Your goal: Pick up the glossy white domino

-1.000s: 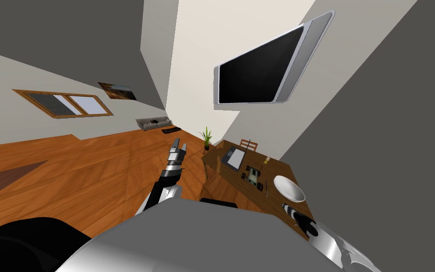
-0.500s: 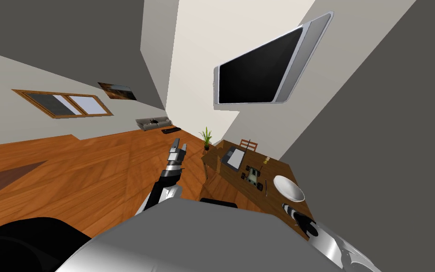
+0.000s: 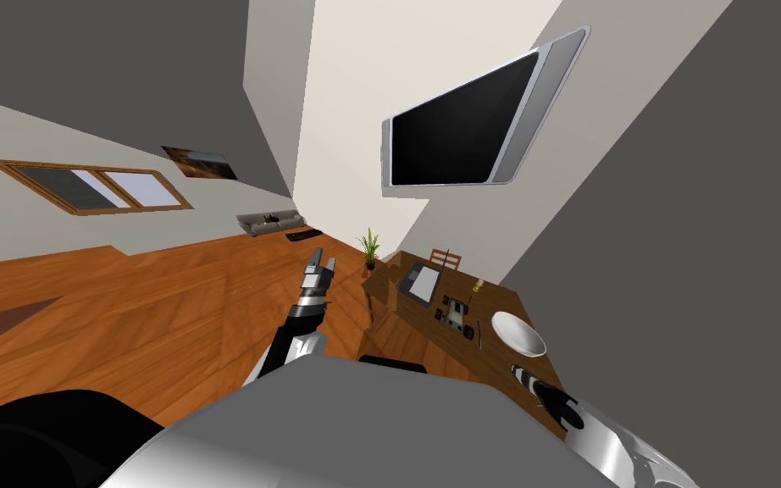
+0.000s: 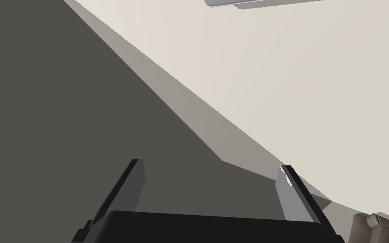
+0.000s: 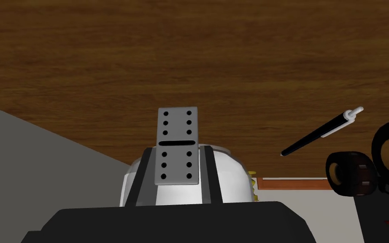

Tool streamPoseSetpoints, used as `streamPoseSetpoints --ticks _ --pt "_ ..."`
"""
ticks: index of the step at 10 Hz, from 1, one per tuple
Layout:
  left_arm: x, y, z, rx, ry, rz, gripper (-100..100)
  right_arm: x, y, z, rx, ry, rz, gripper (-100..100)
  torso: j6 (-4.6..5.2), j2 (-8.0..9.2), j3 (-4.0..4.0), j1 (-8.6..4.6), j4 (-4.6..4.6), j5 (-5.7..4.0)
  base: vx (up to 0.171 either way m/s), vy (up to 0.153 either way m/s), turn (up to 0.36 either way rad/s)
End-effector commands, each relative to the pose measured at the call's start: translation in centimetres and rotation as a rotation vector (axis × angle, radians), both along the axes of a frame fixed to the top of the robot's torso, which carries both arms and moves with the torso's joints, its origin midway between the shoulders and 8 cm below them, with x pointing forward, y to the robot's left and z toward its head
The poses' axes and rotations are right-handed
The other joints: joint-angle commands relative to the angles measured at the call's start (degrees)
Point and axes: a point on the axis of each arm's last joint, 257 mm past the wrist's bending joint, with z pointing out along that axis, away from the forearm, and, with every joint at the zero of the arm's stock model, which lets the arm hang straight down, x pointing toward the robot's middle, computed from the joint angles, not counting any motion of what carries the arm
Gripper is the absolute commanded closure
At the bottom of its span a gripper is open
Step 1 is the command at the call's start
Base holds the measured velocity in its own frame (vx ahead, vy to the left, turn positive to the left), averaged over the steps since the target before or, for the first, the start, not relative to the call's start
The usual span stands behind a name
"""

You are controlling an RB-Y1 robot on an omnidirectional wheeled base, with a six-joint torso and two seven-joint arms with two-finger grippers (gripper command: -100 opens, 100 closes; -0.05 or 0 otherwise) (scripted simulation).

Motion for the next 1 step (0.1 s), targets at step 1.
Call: streamPoseSetpoints --ticks 1 --pt "0.0 0.0 0.0 0.0 0.0 0.0 0 0.0 0.0 0.0 0.0 0.0 0.0 0 0.0 0.0 0.0 0.0 0.0 0.0 -0.001 0.006 0.0"
